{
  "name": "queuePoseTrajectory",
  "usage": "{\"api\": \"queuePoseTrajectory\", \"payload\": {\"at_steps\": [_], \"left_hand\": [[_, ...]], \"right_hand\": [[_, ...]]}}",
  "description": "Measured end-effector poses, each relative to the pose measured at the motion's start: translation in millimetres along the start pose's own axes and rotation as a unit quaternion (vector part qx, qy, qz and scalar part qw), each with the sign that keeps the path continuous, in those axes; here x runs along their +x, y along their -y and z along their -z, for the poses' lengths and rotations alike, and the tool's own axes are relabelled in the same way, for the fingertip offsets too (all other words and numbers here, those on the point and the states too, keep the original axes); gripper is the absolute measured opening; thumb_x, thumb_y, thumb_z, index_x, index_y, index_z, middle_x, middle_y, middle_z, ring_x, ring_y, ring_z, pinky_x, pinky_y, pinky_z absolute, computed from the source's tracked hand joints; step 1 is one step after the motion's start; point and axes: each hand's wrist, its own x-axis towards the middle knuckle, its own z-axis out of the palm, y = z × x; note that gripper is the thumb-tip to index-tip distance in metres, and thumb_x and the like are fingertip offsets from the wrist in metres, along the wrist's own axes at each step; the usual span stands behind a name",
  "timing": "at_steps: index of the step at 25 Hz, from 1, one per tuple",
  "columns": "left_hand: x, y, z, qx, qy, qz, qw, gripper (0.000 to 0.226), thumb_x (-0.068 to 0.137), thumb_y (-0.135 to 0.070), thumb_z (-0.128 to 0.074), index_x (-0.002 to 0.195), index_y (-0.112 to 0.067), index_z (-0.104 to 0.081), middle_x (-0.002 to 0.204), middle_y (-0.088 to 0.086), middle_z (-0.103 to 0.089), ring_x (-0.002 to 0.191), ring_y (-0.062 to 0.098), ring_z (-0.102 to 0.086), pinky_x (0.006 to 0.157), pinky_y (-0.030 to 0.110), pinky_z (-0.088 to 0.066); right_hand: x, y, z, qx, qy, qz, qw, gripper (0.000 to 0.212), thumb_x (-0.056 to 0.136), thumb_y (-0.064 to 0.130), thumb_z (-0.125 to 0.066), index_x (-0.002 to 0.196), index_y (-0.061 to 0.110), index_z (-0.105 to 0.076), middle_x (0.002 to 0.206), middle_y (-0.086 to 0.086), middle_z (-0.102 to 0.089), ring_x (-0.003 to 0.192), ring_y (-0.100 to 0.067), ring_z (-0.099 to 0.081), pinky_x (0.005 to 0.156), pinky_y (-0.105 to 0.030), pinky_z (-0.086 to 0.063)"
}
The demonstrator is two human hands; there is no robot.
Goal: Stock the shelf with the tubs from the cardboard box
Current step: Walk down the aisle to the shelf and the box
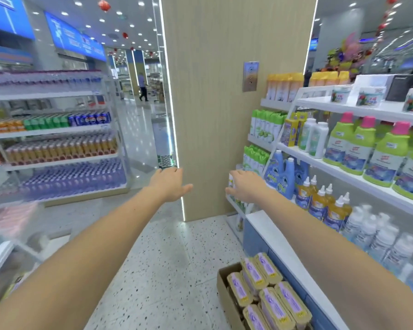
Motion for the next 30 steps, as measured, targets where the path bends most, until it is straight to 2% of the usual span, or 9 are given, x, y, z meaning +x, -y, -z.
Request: {"api": "queuePoseTrajectory", "payload": {"at_steps": [3, 7, 10, 14, 18, 22, 25, 30], "left_hand": [[91.4, -5.0, 2.9, -0.006, -0.009, -0.029, 1.000, 0.063, 0.090, -0.051, -0.039, 0.135, -0.006, -0.038, 0.137, 0.013, -0.049, 0.125, 0.031, -0.047, 0.107, 0.043, -0.032], [192.1, -27.7, 4.9, -0.024, -0.024, -0.088, 0.996, 0.063, 0.092, -0.047, -0.039, 0.137, -0.003, -0.034, 0.144, 0.016, -0.042, 0.131, 0.031, -0.040, 0.110, 0.041, -0.026], [254.3, -47.4, -2.4, -0.016, -0.021, -0.138, 0.990, 0.068, 0.093, -0.047, -0.038, 0.143, -0.004, -0.025, 0.150, 0.014, -0.034, 0.138, 0.028, -0.033, 0.114, 0.041, -0.021], [333.4, -80.6, -13.0, -0.041, -0.026, -0.217, 0.975, 0.067, 0.092, -0.048, -0.039, 0.141, -0.004, -0.030, 0.148, 0.014, -0.038, 0.136, 0.028, -0.037, 0.111, 0.040, -0.024], [397.8, -122.9, -12.8, -0.045, -0.029, -0.323, 0.945, 0.072, 0.092, -0.049, -0.039, 0.146, -0.005, -0.021, 0.152, 0.013, -0.032, 0.138, 0.028, -0.034, 0.112, 0.040, -0.026], [437.7, -149.6, -13.9, -0.057, -0.035, -0.427, 0.902, 0.075, 0.091, -0.049, -0.041, 0.147, -0.006, -0.018, 0.151, 0.014, -0.033, 0.136, 0.032, -0.035, 0.110, 0.039, -0.028], [445.4, -167.6, -19.5, -0.078, -0.022, -0.483, 0.872, 0.074, 0.091, -0.046, -0.043, 0.148, -0.006, -0.016, 0.150, 0.015, -0.034, 0.135, 0.032, -0.035, 0.109, 0.040, -0.030], [431.0, -191.8, -49.5, -0.105, -0.015, -0.552, 0.827, 0.077, 0.092, -0.043, -0.044, 0.149, -0.006, -0.009, 0.136, 0.020, -0.049, 0.124, 0.036, -0.045, 0.099, 0.042, -0.035]], "right_hand": [[70.0, -36.5, 4.4, 0.002, -0.006, -0.036, 0.999, 0.053, 0.092, 0.040, -0.043, 0.130, 0.003, -0.039, 0.138, -0.017, -0.046, 0.125, -0.033, -0.045, 0.099, -0.042, -0.035], [135.7, -81.0, 12.8, 0.010, -0.006, -0.097, 0.995, 0.056, 0.093, 0.040, -0.042, 0.136, 0.003, -0.035, 0.140, -0.018, -0.044, 0.126, -0.034, -0.043, 0.099, -0.042, -0.035], [162.8, -119.9, 12.4, -0.006, -0.004, -0.146, 0.989, 0.052, 0.092, 0.040, -0.045, 0.129, 0.005, -0.040, 0.134, -0.018, -0.048, 0.119, -0.035, -0.048, 0.094, -0.043, -0.038], [173.0, -168.9, 18.0, -0.017, -0.012, -0.239, 0.971, 0.054, 0.091, 0.041, -0.047, 0.132, 0.006, -0.039, 0.135, -0.017, -0.048, 0.121, -0.035, -0.047, 0.096, -0.043, -0.038], [172.9, -196.3, 19.6, -0.023, -0.028, -0.366, 0.930, 0.061, 0.093, 0.040, -0.044, 0.142, 0.008, -0.027, 0.146, -0.015, -0.038, 0.130, -0.034, -0.040, 0.100, -0.043, -0.036], [167.1, -197.4, 15.5, -0.019, -0.032, -0.477, 0.878, 0.063, 0.093, 0.042, -0.043, 0.143, 0.007, -0.026, 0.148, -0.014, -0.036, 0.132, -0.032, -0.039, 0.102, -0.043, -0.036], [155.0, -188.8, 9.6, -0.018, -0.044, -0.535, 0.844, 0.062, 0.093, 0.040, -0.044, 0.142, 0.006, -0.028, 0.148, -0.014, -0.036, 0.133, -0.032, -0.037, 0.106, -0.043, -0.032], [125.8, -170.1, -12.4, -0.024, -0.036, -0.609, 0.792, 0.060, 0.093, 0.040, -0.042, 0.141, 0.005, -0.029, 0.146, -0.017, -0.038, 0.131, -0.034, -0.038, 0.106, -0.042, -0.031]]}}
